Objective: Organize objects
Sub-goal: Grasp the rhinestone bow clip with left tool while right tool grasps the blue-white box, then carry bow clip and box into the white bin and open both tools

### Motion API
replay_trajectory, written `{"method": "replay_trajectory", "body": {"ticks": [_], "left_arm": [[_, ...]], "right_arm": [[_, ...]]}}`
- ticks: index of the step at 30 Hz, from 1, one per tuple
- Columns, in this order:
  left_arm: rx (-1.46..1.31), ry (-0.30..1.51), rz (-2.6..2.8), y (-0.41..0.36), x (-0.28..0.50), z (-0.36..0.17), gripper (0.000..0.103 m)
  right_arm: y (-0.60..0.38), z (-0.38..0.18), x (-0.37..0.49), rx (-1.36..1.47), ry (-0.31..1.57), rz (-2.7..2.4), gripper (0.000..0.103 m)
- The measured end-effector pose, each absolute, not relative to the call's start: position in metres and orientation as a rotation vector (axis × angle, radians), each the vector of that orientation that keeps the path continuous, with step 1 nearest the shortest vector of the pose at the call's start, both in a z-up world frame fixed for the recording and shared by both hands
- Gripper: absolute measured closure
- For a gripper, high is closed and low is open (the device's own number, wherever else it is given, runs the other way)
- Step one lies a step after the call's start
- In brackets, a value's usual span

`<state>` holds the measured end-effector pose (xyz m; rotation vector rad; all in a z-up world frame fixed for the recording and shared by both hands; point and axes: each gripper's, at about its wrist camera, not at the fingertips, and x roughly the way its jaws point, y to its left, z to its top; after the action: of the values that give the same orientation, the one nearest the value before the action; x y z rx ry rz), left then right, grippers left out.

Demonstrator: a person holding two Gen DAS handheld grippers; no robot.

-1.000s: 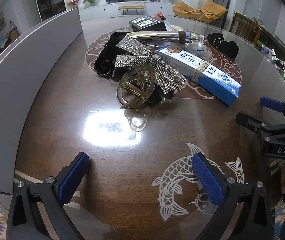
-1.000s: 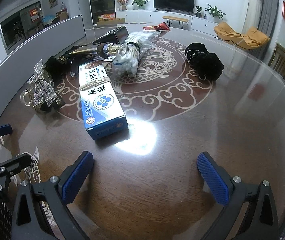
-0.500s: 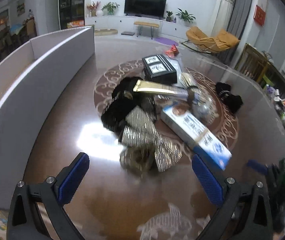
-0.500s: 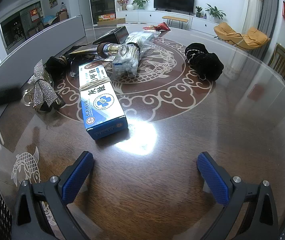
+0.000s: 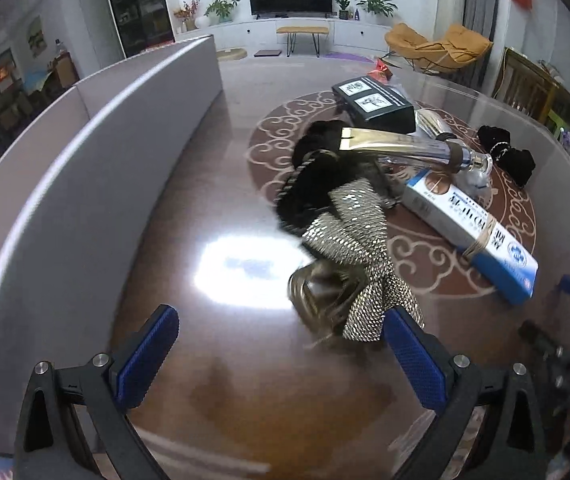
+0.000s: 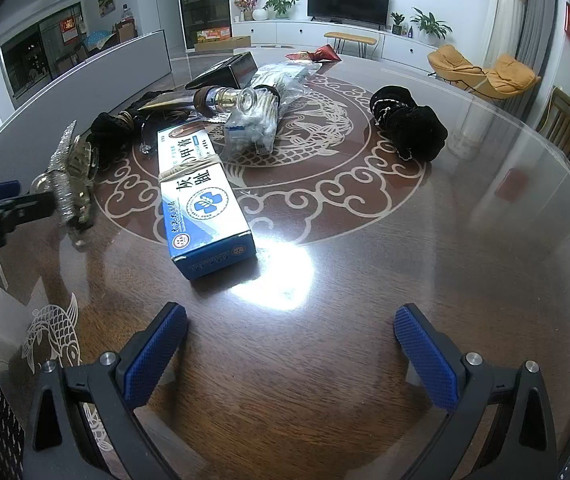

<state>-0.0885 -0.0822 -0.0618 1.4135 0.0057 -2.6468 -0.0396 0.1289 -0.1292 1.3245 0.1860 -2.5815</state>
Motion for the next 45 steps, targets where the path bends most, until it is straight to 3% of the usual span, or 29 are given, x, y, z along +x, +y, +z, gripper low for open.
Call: {"method": "replay_trajectory", "body": {"ticks": [9, 16, 18, 19, 25, 28, 33, 35, 37, 38, 42, 45], "left_arm": [[1.361, 0.067, -2.782, -0.088, -0.071, -0.044, 0.000], [1.460, 0.025, -2.646, -0.074, -0.122, -0.085, 0.000], [1.502, 0.073, -2.650, -0.078, -0.128, -0.090, 0.018], [1.456, 0.051, -2.684, -0.079, -0.126, -0.086, 0.050], [1.468, 0.052, -2.761, -0.091, -0.102, -0.080, 0.053], [1.484, 0.029, -2.800, -0.090, -0.085, -0.078, 0.053], [1.487, 0.134, -2.847, -0.093, -0.060, -0.066, 0.053], [1.475, 0.163, -2.865, -0.098, -0.051, -0.056, 0.053], [1.460, 0.171, -2.886, -0.101, -0.043, -0.046, 0.053], [1.451, 0.170, -2.898, -0.102, -0.038, -0.041, 0.053], [1.417, 0.167, -2.944, -0.110, -0.028, -0.021, 0.053], [1.382, 0.185, -2.981, -0.116, -0.022, -0.005, 0.053]], "right_arm": [[0.129, -0.129, -0.039, 1.325, 0.186, -2.581, 0.000], [0.129, -0.129, -0.039, 1.325, 0.187, -2.581, 0.000], [0.129, -0.129, -0.039, 1.325, 0.187, -2.581, 0.000], [0.129, -0.129, -0.039, 1.325, 0.187, -2.581, 0.000], [0.129, -0.125, -0.043, 1.422, 0.197, -2.477, 0.000], [0.118, -0.099, -0.054, 1.428, 0.060, -2.364, 0.000], [0.044, -0.095, -0.113, 1.477, 0.228, -2.261, 0.000], [0.023, -0.107, -0.126, 1.530, 0.298, -2.207, 0.010], [0.010, -0.113, -0.125, 1.534, 0.385, -2.190, 0.050], [0.008, -0.111, -0.120, 1.524, 0.414, -2.204, 0.058], [0.022, -0.102, -0.095, 1.521, 0.289, -2.202, 0.060], [0.051, -0.093, -0.078, 1.522, -0.018, -2.178, 0.060]]}}
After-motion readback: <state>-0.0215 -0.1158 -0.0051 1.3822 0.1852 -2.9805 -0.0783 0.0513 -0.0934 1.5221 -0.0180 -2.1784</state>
